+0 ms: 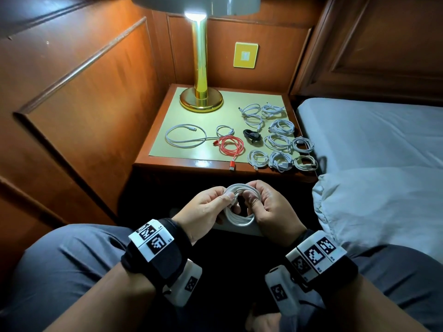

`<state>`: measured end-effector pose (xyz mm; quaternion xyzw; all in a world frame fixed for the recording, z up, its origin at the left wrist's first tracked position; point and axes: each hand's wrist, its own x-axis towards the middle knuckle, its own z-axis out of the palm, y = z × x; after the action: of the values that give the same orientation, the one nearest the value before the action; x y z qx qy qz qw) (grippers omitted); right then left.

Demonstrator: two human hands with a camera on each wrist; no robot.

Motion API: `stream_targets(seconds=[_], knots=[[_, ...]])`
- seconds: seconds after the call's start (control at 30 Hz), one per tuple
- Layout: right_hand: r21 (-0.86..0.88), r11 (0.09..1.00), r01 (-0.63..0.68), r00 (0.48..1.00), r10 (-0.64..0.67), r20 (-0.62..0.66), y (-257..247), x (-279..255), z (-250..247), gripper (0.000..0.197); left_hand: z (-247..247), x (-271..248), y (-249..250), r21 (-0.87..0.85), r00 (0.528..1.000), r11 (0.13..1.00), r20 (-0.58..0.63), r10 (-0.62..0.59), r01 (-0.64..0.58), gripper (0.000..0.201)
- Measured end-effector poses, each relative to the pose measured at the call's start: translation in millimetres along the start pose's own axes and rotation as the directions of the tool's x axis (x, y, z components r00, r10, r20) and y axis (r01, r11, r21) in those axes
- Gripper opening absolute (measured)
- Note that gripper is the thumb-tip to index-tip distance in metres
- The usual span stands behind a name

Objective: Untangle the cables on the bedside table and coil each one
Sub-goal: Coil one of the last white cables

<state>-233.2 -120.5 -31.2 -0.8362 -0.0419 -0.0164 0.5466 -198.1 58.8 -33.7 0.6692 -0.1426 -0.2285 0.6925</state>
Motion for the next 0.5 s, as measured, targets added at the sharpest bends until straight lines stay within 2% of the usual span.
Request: stream_targets(seconds=[0.2, 0.4, 0.5], knots=[[-0.028, 1.000, 0.001, 1.000, -0.001, -0.004, -2, -1, 0, 0.010, -3, 0, 1, 0.074, 0.998, 0.996, -0.034, 0.055, -0.052, 0.027], [-0.126, 0.991, -0.037, 0.999, 0.035, -0.020, 0, 8, 2, 0.012, -12, 2, -1, 0.231, 0.988, 0.973, -0.144, 0.053, -0.018, 0.007], [-0.077, 0.995, -0.067, 0.997, 0.064, -0.044, -6, 19, 5, 0.017, -19, 2, 7, 0.251, 0.975, 0.967, -0.200, 0.092, -0.040, 0.013]])
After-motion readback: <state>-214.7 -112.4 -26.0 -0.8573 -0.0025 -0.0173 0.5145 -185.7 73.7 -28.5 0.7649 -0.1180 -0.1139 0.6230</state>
